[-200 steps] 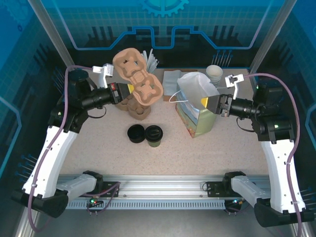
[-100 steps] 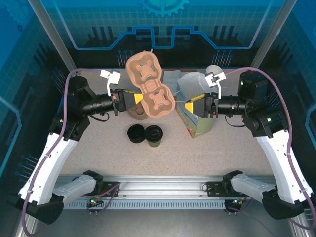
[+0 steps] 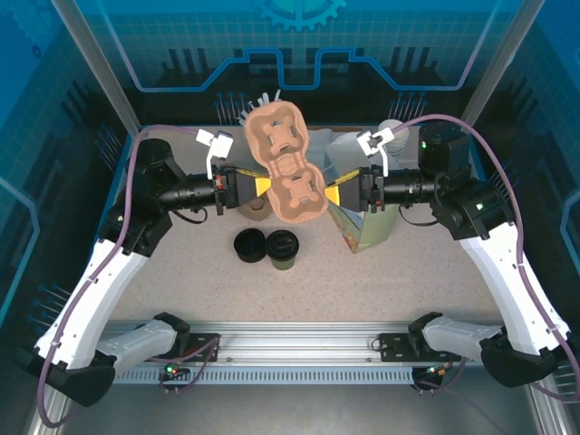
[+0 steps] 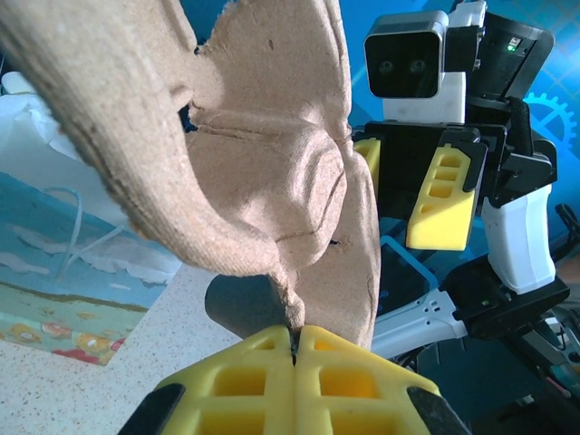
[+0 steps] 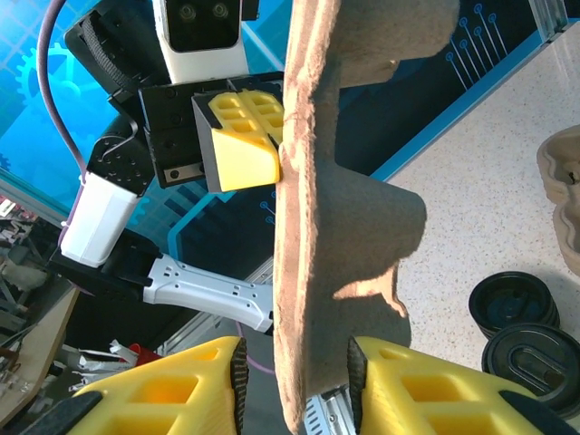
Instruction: Pack the takeout coffee
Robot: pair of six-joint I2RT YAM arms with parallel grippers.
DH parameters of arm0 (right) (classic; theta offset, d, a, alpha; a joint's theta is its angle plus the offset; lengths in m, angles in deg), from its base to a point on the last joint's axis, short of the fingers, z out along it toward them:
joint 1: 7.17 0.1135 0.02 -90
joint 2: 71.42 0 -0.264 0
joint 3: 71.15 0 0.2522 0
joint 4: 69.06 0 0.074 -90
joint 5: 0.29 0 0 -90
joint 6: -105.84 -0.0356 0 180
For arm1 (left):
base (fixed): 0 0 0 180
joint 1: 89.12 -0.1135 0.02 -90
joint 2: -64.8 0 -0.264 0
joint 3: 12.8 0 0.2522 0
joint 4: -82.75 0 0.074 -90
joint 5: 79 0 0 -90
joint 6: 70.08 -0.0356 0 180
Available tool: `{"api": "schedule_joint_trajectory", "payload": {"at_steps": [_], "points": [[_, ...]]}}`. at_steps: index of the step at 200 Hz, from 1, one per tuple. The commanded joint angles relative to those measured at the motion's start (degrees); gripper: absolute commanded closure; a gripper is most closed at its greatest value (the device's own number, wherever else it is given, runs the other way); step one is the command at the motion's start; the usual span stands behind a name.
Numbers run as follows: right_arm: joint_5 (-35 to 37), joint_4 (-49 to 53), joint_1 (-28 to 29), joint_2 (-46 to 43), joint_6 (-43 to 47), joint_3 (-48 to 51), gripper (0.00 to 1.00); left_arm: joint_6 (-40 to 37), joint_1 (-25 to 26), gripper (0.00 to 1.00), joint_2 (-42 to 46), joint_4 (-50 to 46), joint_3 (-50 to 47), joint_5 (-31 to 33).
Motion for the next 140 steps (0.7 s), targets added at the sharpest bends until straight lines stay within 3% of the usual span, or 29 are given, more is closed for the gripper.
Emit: {"api": "schedule_joint_trajectory", "payload": {"at_steps": [1,55,84,115,140], "points": [[0.28,0.56,1.26,0.38,1.21,-1.84,0.63,-1.52,0.56,1.0,-0.41,0.45,-0.47,-1.38],[1.73,1.3,2.06,1.34,1.72,-1.95,0.71,-1.91,1.07,1.0,-1.4,-0.6,-0.27,-1.26],[2.2,1.51,2.13,1.61,1.91,-1.96,0.81,-2.11,1.15,1.0,-1.47,-0.9,-0.2,-1.28],[5.01,2.29,2.15,1.62,2.47,-1.98,1.0,-2.29,1.26,1.0,-1.47,-1.3,-0.03,-0.99],[8.38,3.52,2.05,0.88,2.55,-2.07,1.0,-4.03,1.24,0.74,-1.06,-3.11,0.89,-0.36]]}}
